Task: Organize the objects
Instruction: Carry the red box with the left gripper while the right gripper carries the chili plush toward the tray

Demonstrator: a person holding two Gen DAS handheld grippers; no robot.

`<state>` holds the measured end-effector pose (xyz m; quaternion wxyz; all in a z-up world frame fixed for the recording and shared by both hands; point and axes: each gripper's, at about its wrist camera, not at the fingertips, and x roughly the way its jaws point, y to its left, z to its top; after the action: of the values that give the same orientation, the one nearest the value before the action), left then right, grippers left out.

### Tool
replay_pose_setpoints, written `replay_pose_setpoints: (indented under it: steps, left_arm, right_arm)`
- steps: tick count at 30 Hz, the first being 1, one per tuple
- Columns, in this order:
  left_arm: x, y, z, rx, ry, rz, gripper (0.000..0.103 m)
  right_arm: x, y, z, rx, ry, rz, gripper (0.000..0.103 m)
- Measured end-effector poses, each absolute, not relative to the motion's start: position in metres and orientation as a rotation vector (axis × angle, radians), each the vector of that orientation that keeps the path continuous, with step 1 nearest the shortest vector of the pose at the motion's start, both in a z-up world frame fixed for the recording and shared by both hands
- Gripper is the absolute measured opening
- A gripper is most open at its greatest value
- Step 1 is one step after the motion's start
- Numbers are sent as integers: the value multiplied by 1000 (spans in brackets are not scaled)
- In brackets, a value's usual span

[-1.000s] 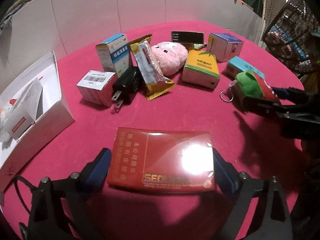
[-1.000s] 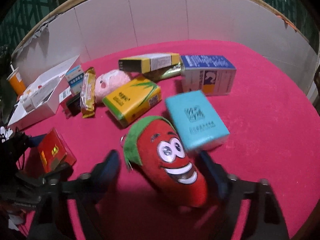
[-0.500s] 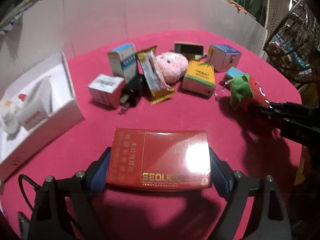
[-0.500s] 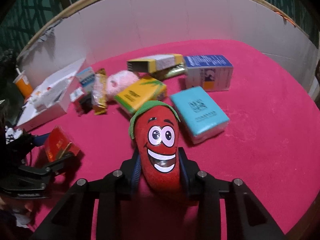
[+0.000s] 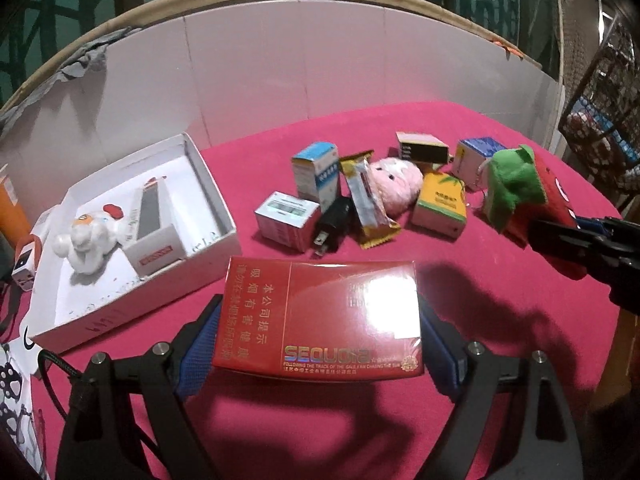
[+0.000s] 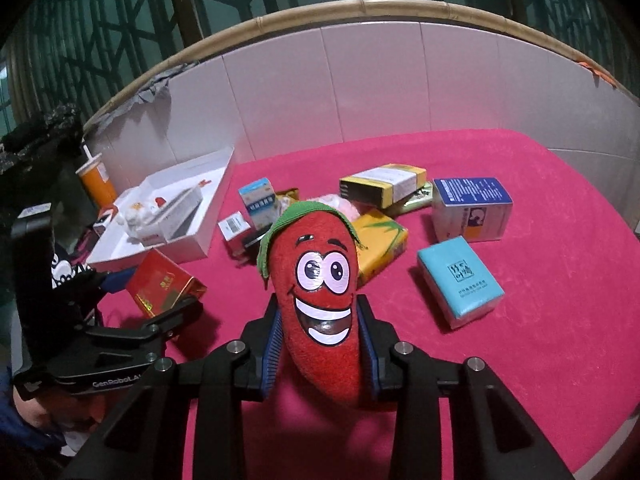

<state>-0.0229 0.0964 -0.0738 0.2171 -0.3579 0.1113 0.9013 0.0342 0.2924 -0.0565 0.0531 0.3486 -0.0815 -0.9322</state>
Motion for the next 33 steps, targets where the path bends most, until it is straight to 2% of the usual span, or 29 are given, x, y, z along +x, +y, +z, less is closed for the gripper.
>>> replay_pose_setpoints:
  steps: [9, 16, 33]
  left_arm:
    - [-23, 77, -63, -959, 254, 2551, 88]
    - [-22, 61, -51, -922, 229, 2595, 88]
    - [-28, 13, -24, -845, 138, 2719, 88]
  right_arm:
    - [33, 282, -45, 1034, -299, -2779, 37]
    - [31, 259, -29, 981, -225, -2753, 37]
    - [15, 213, 9, 906, -176, -2716, 37]
